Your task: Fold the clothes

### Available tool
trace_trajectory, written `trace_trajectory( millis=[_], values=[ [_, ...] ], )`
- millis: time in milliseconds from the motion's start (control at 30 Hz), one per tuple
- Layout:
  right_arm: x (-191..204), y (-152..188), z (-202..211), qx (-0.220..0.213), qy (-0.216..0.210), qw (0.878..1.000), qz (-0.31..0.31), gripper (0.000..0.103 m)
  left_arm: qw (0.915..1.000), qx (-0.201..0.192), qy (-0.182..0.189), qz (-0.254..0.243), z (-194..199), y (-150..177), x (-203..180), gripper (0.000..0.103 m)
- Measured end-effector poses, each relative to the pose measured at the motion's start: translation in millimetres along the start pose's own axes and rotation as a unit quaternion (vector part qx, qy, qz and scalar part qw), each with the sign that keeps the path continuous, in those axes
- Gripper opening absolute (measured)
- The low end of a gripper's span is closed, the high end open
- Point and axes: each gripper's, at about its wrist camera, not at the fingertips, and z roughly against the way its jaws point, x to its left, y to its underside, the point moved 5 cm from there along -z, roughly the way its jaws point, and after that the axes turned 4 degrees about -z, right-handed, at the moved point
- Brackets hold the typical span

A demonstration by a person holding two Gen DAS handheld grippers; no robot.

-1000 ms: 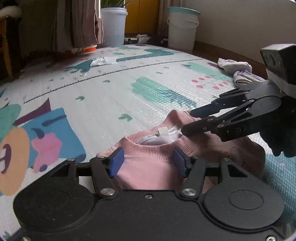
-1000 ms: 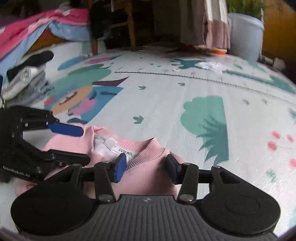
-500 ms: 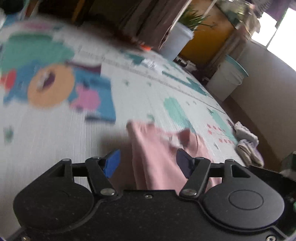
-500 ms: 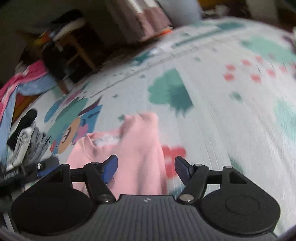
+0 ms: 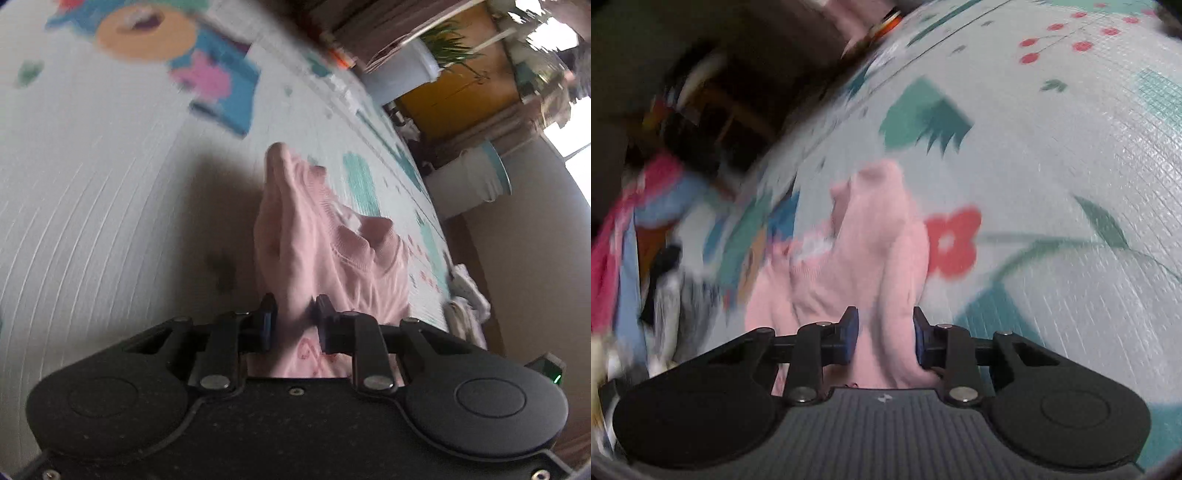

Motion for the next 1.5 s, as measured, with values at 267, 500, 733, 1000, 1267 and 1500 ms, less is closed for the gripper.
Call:
trace_trajectory(
  millis=[267, 500, 733, 1000, 1267, 1500],
  values=[
    [-9.3, 3.5, 23.5, -0.05, -0.007, 0.999, -0.018, 0.058, 0.996, -0.047, -0.032, -0.069, 31.2, -0.5, 0.1, 0.067],
    [2.6, -10.2, -4.6, -0.05, -0.007, 0.998, 0.036, 0.059, 0.9895, -0.039, -0.016, -0.139, -2.4, -12.0, -9.2, 0.067],
    [-2.3, 5.9, 5.9, -0.039, -0.031, 0.998, 0.04, 0.047, 0.9863, -0.026, -0.017, -0.162, -9.3, 11.4, -20.9, 0.064],
    [4.5, 5.0, -1.2, -0.021, -0.034, 0.999, 0.003, 0.029, 0.9979, -0.008, -0.021, -0.061, -4.1, 10.1, -9.1, 0.025],
    [45.6, 5.3, 30.3, 0.029, -0.09, 0.995, -0.002, 0.021, 0.9994, -0.034, 0.001, 0.009, 67.7, 7.0, -23.5, 0.022],
    [177.5, -26.7, 59.4, 0.022, -0.212, 0.976, 0.054, 0.021, 0.9835, -0.175, 0.039, 0.021, 203.5, -32.3, -74.1, 0.022]
  ],
)
